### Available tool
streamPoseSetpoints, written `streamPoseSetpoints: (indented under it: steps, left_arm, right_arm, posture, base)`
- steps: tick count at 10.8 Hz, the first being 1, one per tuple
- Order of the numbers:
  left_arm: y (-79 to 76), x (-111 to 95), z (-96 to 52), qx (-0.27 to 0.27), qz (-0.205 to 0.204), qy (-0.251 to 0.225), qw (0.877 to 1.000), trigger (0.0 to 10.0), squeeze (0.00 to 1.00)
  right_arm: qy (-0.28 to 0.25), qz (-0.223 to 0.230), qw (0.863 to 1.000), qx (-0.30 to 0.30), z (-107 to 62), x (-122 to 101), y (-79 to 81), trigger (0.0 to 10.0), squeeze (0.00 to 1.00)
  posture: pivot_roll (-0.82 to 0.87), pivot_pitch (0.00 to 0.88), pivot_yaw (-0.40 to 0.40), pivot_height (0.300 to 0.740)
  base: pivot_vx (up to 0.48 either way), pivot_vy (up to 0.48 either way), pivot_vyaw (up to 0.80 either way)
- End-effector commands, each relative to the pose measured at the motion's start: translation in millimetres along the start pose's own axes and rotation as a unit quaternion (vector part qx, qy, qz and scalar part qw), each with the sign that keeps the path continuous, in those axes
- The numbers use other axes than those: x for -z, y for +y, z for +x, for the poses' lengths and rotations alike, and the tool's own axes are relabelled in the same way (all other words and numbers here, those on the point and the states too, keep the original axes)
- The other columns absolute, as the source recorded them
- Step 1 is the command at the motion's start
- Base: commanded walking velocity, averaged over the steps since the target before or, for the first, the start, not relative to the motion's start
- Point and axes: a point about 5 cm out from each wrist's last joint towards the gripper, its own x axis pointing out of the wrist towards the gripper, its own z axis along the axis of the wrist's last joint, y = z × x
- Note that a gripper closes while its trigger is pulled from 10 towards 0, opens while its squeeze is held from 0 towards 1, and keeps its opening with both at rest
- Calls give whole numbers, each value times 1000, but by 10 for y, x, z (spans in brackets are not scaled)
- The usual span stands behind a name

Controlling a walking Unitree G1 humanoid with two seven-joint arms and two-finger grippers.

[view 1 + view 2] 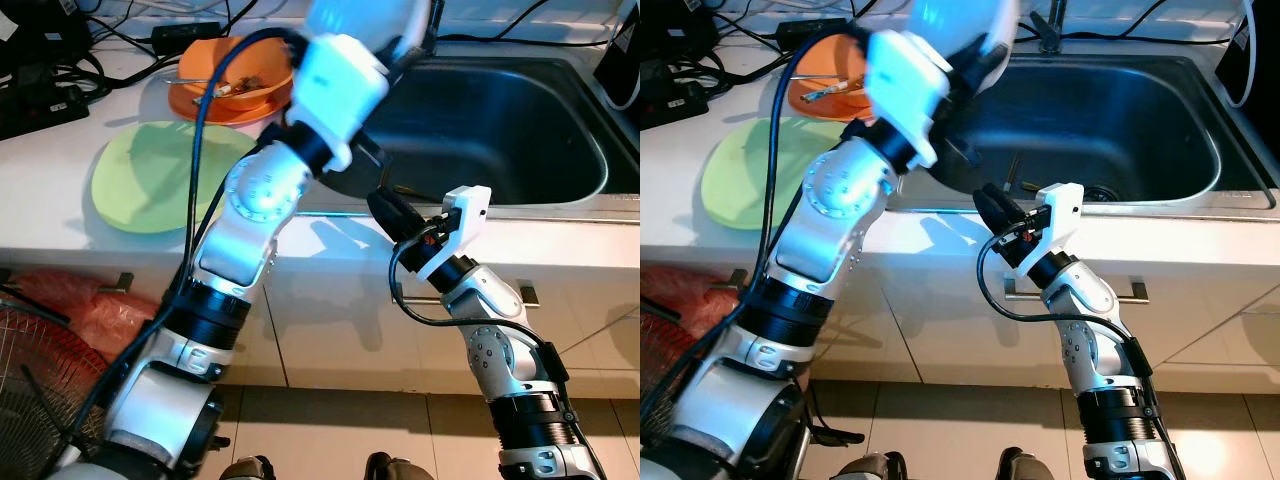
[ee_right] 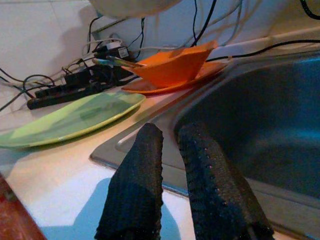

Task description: Kitchen organization

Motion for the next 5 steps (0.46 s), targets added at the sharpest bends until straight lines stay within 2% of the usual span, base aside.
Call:
streamPoseSetpoints:
  steps: [1, 4, 5]
  left_arm:
    - [66, -6, -25, -7, -9, -4, 1000, 10000, 0]
    - [96, 35, -32, -3, -47, -1, 999, 10000, 0]
    - [91, 51, -33, 1, -44, 4, 999, 10000, 0]
  right_arm:
    - [27, -3, 999, 33, -98, 80, -109, 10000, 0]
    - [27, -43, 996, 70, -167, -52, -316, 10000, 0]
    - [26, -47, 996, 75, -183, -77, -347, 10000, 0]
  posture:
    - [13, 155, 45, 740]
    - [13, 156, 43, 740]
    - [13, 156, 43, 740]
  base:
    - [0, 0, 0]
    - [0, 0, 0]
    - [0, 0, 0]
